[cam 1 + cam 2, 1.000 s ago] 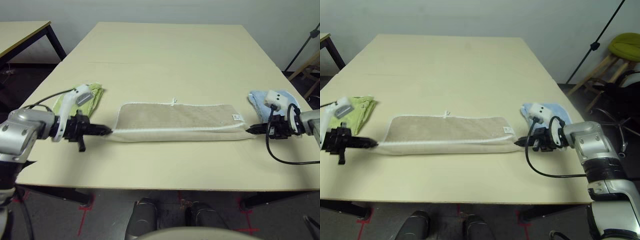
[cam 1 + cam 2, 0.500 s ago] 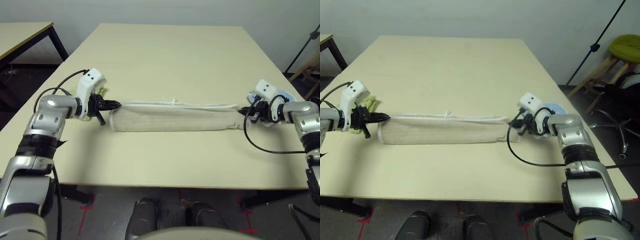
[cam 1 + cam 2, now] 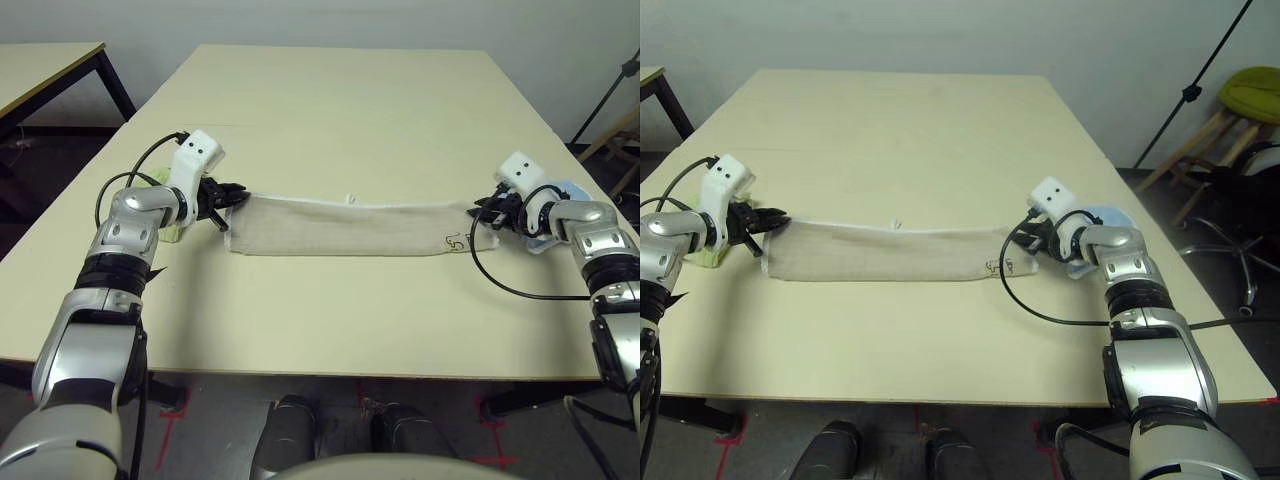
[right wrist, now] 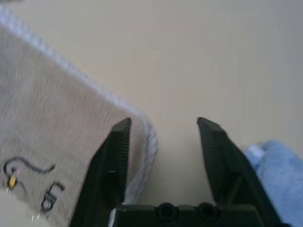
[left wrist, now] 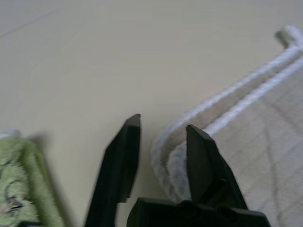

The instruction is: Fold the towel and set it aside.

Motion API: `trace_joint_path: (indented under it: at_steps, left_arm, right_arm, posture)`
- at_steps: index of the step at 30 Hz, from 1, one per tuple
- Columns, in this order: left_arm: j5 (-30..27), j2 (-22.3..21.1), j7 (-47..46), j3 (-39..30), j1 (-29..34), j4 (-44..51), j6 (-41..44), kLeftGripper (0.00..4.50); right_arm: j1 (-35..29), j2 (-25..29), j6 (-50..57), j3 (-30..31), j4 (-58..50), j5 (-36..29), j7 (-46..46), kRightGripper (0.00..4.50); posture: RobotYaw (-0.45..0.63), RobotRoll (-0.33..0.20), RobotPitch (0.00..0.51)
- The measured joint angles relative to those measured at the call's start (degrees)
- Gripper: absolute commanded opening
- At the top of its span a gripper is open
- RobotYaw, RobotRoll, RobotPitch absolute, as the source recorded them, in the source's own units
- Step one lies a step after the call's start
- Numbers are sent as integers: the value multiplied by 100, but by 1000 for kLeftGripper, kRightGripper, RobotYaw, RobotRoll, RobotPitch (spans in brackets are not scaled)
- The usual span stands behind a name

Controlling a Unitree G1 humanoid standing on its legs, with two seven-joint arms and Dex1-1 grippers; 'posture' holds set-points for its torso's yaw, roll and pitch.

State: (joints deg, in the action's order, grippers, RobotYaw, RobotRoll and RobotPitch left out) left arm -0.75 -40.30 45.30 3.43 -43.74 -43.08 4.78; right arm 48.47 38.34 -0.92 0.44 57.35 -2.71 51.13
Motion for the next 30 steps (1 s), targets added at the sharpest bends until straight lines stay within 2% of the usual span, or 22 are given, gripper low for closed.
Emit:
trace_joint_path:
  at_steps: [3, 5, 8, 13, 18, 20, 23, 30]
  left_arm:
    - [11, 7, -595, -313, -12, 88, -91, 3741]
    - [-9, 96, -1031, -576, -4, 368, -156, 4419]
    - [-396, 554, -1558, -1091, 300, 1492, 32, 4467]
    - [-871, 1784, -2350, -1260, 1420, 3279, 706, 4467]
    - [-976, 2431, -2816, -1210, 1939, 3902, 950, 4467]
    - [-971, 2609, -2918, -1134, 2070, 3958, 937, 4467]
    - [-954, 2678, -2883, -973, 2278, 3961, 908, 3852]
    - [-839, 2667, -2786, -777, 2531, 3950, 798, 1410]
  right_arm:
    - [-53, -86, 128, -344, -357, -219, -294, 4499]
    - [-174, -166, 137, -540, -733, -343, -598, 4500]
    - [-514, -514, 150, -855, -1644, -515, -1266, 4500]
    - [-1232, -1496, 517, -1129, -3261, -752, -2451, 4500]
    - [-1914, -2449, 862, -1083, -4412, -836, -3281, 4500]
    - [-2205, -2739, 923, -856, -4674, -832, -3349, 4500]
    - [-2494, -2950, 1057, -614, -4800, -833, -3350, 3900]
    - [-2692, -2980, 1096, -534, -4788, -802, -3343, 1278]
  posture:
    - [113, 0, 82]
    - [113, 0, 82]
    - [104, 0, 80]
    - [101, 0, 79]
    - [98, 0, 71]
    - [98, 0, 71]
    - [100, 0, 67]
    - [106, 0, 60]
